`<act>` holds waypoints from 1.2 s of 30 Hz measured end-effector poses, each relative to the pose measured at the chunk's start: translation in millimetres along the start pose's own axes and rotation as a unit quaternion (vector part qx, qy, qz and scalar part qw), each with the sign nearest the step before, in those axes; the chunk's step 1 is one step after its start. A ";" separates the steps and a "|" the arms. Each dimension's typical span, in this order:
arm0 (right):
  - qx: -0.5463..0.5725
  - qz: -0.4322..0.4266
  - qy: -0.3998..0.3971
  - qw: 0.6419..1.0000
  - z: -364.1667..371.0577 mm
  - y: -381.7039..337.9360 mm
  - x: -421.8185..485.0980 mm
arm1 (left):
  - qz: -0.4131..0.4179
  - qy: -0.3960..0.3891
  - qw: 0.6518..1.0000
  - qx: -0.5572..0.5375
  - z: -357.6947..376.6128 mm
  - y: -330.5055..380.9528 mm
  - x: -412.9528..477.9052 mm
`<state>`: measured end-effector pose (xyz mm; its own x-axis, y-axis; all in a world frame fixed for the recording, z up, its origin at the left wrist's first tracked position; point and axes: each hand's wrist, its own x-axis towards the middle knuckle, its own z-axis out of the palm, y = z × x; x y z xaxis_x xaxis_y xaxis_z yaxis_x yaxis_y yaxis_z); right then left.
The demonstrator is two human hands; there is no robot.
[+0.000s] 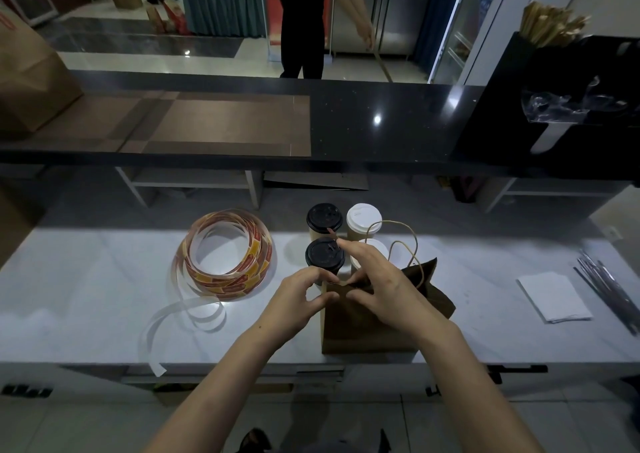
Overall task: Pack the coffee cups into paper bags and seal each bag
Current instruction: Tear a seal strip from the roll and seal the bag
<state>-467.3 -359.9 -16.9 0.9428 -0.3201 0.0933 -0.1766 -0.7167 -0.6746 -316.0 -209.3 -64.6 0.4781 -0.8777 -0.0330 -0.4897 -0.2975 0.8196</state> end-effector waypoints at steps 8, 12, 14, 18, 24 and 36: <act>-0.026 -0.022 0.015 0.999 -1.5 -0.7 -7.0 | 0.002 0.002 1.000 -0.015 -0.7 0.3 -2.7; -0.027 -0.038 0.046 0.998 -1.4 -2.5 -13.9 | 0.004 -0.001 1.000 -0.031 -2.2 1.4 -6.1; -0.020 -0.038 0.054 0.998 -1.8 -4.3 -16.4 | 0.017 0.001 0.999 -0.029 -3.8 2.9 -8.3; -0.027 -0.031 0.047 0.998 -2.5 -6.9 -20.2 | 0.044 -0.016 0.999 0.017 -5.8 5.3 -9.2; -0.125 -0.014 -0.004 0.992 -1.3 -5.4 -23.1 | 0.036 -0.032 0.998 0.030 -2.1 6.5 -9.4; -0.102 0.017 -0.049 0.993 -7.0 -18.3 -23.7 | 0.032 -0.009 0.999 0.011 -4.3 8.9 -9.6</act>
<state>-488.4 -343.5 -1.6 0.9566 -0.2914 -0.0064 -0.2533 -0.8203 -0.5127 -321.8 -202.0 -54.6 0.4317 -0.9020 0.0090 -0.5355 -0.2483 0.8072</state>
